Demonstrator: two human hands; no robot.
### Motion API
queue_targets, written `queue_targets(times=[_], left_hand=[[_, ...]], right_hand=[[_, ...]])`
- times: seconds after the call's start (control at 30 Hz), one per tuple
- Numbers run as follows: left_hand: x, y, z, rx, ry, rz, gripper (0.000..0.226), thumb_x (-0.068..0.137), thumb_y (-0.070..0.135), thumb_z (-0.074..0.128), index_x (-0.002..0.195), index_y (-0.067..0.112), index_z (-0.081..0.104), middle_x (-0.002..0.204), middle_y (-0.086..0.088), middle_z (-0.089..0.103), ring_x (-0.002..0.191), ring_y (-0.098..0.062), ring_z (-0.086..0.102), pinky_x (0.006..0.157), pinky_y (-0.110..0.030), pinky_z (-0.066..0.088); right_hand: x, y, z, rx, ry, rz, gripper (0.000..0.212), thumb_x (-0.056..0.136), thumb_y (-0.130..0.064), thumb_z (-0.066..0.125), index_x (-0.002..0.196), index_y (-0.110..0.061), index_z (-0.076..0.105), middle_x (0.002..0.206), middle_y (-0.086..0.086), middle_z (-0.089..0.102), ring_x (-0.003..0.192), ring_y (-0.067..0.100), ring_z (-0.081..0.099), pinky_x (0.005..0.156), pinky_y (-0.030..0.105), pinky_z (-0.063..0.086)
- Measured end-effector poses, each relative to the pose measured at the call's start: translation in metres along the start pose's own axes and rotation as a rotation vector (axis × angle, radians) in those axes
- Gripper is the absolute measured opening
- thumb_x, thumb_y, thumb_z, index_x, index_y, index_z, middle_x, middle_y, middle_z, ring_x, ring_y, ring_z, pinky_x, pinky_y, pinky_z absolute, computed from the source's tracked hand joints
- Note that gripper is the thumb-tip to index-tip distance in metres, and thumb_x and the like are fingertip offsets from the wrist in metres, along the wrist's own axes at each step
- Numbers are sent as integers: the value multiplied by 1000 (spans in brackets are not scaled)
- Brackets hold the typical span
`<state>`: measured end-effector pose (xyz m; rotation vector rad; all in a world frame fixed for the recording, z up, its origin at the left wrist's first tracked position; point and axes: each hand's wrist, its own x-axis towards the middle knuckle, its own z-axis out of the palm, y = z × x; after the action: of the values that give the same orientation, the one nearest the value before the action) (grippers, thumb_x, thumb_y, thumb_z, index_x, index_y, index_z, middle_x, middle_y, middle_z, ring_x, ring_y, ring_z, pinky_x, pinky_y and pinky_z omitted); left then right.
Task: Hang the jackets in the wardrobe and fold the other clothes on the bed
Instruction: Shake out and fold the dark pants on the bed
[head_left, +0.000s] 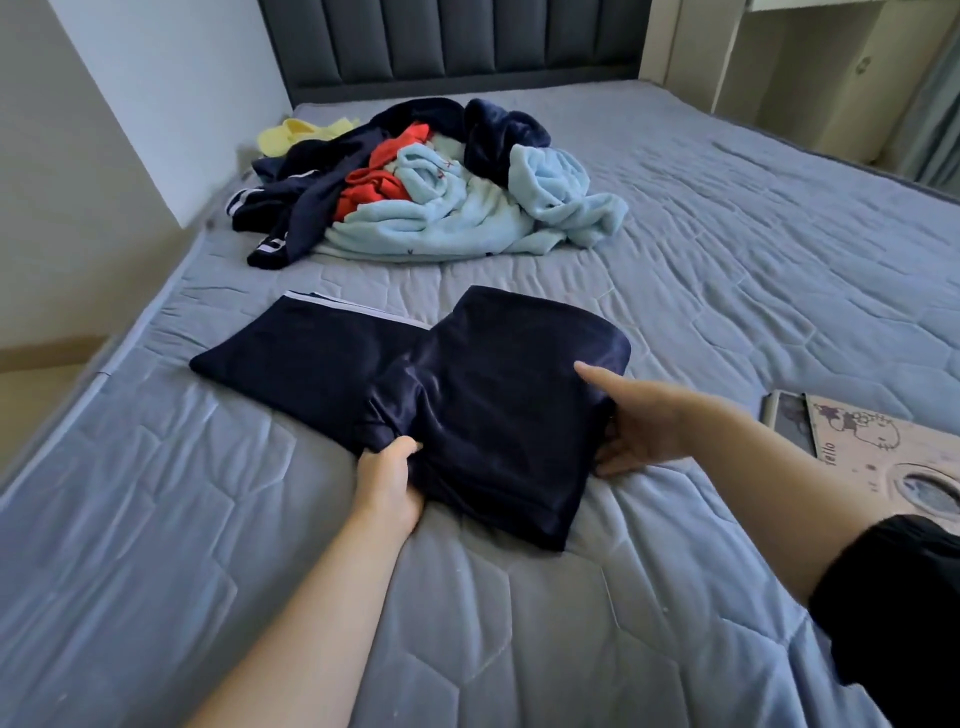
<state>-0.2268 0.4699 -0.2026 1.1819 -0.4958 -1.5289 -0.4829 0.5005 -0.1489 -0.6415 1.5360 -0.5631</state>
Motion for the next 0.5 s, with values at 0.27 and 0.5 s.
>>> queue_targets(times=[0.27,0.5], left_hand=[[-33,-3,-13,453,167,493,79,77,-5,49,147,21,25,136,6,42,102,3,57,86,-14,45],[-19,31,11,1300,-151,1171,46,98,24,38,142,12,43,153,-12,31,144,-30,20,116,-50,19]], right_hand=[[9,3,10,250,38,-40,42,77,-26,75,115,-19,61,90,3,75,78,19,73,62,32,57],[5,-1,21,333,79,-49,32,76,-16,76,103,-14,60,71,7,73,58,22,71,47,31,54]])
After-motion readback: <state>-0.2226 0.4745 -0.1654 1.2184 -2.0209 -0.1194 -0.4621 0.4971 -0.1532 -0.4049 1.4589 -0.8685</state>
